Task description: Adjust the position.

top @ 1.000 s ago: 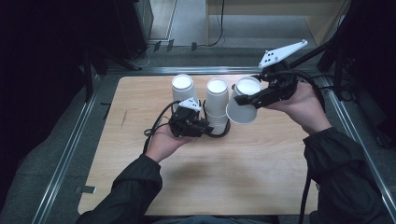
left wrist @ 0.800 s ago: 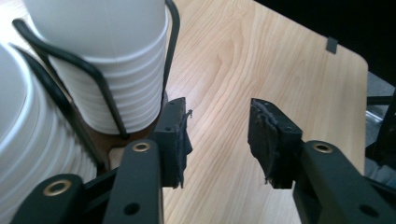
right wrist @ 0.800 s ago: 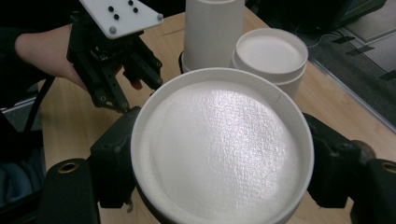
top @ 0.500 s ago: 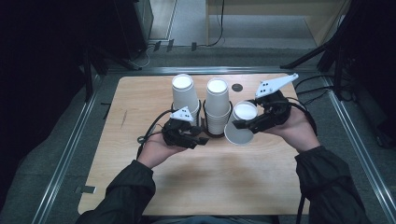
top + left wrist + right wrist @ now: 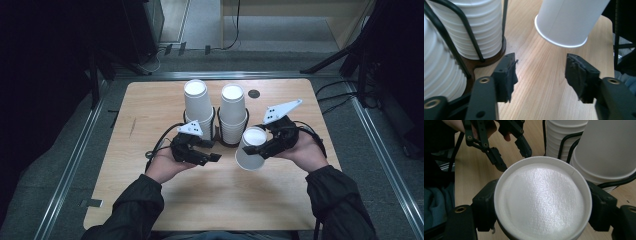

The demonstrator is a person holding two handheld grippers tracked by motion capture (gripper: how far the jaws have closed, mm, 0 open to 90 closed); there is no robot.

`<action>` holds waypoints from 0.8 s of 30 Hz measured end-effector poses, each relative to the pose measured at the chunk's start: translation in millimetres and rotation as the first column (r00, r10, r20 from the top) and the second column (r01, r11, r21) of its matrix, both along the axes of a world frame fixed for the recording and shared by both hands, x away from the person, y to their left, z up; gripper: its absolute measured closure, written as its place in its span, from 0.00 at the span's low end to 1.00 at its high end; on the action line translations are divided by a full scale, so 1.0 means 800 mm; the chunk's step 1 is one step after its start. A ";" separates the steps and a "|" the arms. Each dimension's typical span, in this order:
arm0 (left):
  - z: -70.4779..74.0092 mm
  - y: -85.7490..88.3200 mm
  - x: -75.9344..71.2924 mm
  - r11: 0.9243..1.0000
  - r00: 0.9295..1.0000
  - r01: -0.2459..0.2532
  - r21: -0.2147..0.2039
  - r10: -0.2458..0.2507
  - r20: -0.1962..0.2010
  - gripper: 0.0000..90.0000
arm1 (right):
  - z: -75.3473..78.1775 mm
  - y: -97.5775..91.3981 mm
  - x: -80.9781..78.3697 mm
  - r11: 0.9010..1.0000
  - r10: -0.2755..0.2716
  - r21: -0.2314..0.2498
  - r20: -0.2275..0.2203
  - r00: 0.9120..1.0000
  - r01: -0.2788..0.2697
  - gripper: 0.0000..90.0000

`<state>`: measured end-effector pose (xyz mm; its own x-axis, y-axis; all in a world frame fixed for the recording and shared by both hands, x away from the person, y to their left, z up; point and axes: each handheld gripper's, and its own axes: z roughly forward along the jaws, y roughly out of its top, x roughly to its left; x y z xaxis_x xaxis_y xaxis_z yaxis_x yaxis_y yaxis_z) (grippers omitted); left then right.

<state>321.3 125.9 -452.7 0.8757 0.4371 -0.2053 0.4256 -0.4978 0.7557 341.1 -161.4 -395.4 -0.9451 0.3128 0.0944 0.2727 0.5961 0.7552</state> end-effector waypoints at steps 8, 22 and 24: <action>-0.010 0.002 0.000 1.000 0.999 0.031 0.000 -0.031 -0.029 0.30 | -0.037 0.007 -0.001 1.000 0.021 -0.007 -0.040 0.999 -0.021 0.28; -0.022 0.001 0.002 0.998 0.996 0.062 -0.001 -0.062 -0.066 0.11 | -0.069 0.025 -0.003 0.999 0.043 0.025 -0.051 0.998 -0.042 0.28; -0.024 0.000 0.003 0.997 0.995 0.077 -0.006 -0.077 -0.066 0.10 | -0.070 0.027 -0.003 0.999 0.043 0.034 -0.056 0.998 -0.041 0.28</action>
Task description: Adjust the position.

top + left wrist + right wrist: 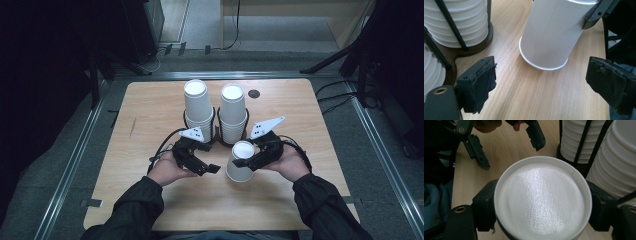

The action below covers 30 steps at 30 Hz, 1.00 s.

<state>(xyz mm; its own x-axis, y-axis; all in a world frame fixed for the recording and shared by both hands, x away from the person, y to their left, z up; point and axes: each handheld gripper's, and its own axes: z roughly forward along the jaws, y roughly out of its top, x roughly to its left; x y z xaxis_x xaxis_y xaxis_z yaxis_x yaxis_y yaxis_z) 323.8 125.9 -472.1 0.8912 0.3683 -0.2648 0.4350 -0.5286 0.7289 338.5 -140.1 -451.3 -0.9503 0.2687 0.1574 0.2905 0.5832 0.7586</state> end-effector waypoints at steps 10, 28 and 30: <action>-0.009 -0.022 0.000 0.998 0.998 0.059 0.023 -0.059 0.002 0.06 | 0.001 0.009 -0.006 0.998 0.016 0.064 0.005 1.000 -0.017 0.28; -0.021 -0.051 -0.002 0.992 0.992 0.123 0.017 -0.124 0.015 0.01 | 0.022 0.015 -0.017 0.984 0.012 0.177 0.014 1.000 -0.015 0.28; -0.020 -0.051 -0.003 0.992 0.992 0.125 -0.002 -0.124 0.027 0.01 | 0.026 0.016 -0.018 0.981 0.018 0.195 0.019 1.000 -0.021 0.28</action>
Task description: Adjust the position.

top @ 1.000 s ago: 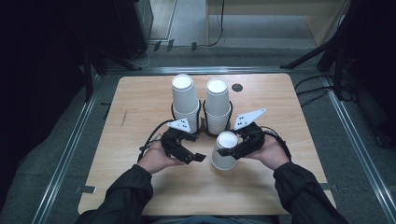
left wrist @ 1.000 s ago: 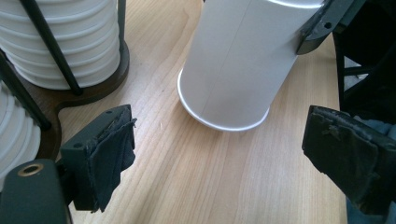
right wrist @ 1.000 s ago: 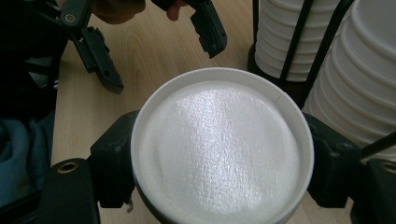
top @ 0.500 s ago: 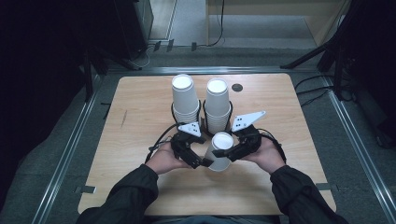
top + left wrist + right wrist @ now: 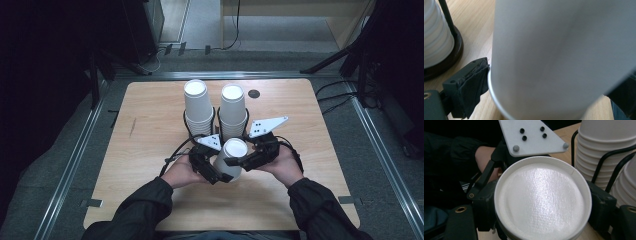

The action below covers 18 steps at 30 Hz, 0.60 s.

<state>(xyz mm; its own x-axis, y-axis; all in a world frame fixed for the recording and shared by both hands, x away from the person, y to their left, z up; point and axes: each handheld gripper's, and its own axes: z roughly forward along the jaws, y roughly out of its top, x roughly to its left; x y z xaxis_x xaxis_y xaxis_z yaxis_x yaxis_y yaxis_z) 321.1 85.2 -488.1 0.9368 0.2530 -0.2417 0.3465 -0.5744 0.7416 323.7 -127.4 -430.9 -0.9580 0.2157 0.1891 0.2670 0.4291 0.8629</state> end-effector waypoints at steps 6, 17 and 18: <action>0.002 0.003 -0.002 0.999 1.000 0.010 -0.051 -0.010 0.002 0.01 | 0.005 0.002 0.000 0.999 0.012 0.050 -0.017 1.000 -0.011 0.28; 0.007 0.009 -0.002 0.999 0.999 0.035 -0.038 -0.034 0.026 0.12 | 0.004 0.000 0.003 0.998 0.018 0.065 -0.046 0.999 -0.015 0.28; 0.008 0.010 -0.002 0.999 0.999 0.038 -0.032 -0.037 0.032 0.14 | 0.003 0.001 0.003 0.999 0.016 0.049 -0.048 0.999 -0.013 0.28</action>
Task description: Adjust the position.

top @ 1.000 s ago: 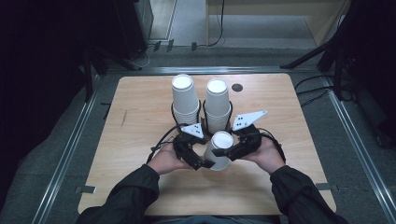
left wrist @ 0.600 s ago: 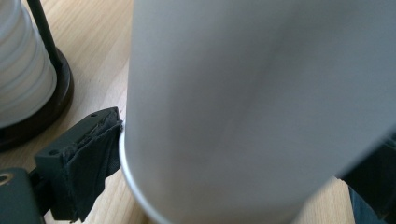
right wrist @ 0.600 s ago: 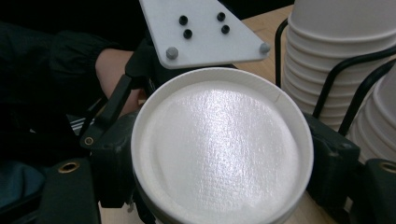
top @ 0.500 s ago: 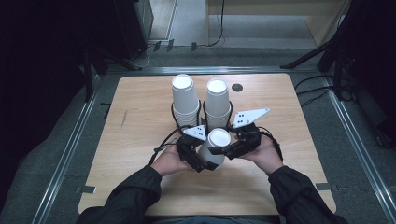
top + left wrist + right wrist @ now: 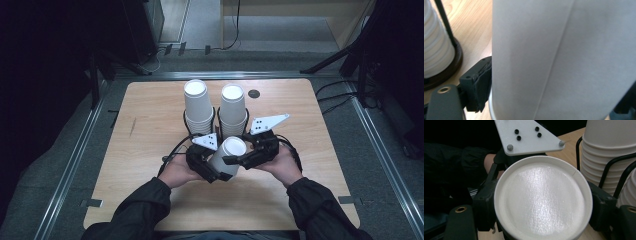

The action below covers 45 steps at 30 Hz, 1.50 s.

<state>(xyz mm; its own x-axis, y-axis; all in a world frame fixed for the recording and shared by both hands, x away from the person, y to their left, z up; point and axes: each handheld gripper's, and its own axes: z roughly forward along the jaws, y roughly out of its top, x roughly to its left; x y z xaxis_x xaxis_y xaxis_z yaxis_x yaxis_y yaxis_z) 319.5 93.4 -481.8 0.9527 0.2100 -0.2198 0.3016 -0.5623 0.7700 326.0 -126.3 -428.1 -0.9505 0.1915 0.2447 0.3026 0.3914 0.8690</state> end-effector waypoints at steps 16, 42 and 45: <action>0.015 0.019 0.000 0.999 1.000 0.006 0.053 -0.007 0.004 0.16 | -0.004 -0.003 -0.004 0.993 0.019 -0.114 0.039 0.999 -0.014 0.17; 0.018 0.064 0.020 0.945 0.996 -0.090 0.313 0.089 0.017 0.16 | -0.031 -0.002 -0.003 0.971 0.024 -0.240 0.073 0.997 -0.006 0.17; 0.015 0.061 0.020 0.941 0.996 -0.084 0.329 0.088 0.002 0.16 | -0.034 -0.001 -0.002 0.969 0.025 -0.248 0.071 0.997 -0.007 0.17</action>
<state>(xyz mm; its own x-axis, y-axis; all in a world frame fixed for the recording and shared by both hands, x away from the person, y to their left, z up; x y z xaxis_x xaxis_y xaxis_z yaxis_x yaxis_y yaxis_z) 335.1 142.0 -470.2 0.9255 0.3534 -0.1361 0.3681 -0.7548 0.5430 324.1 -127.4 -455.4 -0.9674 0.2221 0.1219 0.2343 0.6011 0.7641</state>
